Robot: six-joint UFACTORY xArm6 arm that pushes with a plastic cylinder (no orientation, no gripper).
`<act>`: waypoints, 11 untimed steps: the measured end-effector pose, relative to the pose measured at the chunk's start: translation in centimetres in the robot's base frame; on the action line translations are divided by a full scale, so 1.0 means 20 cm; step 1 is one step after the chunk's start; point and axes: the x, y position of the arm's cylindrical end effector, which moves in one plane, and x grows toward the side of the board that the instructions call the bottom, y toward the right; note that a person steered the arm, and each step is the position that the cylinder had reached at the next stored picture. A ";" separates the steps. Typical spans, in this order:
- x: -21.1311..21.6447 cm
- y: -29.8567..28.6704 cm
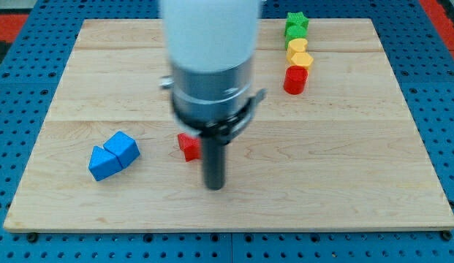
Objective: Move the red star to the center of the board
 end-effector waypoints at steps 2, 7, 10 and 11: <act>-0.22 -0.14; -0.49 -0.08; -0.56 0.19; -0.46 0.21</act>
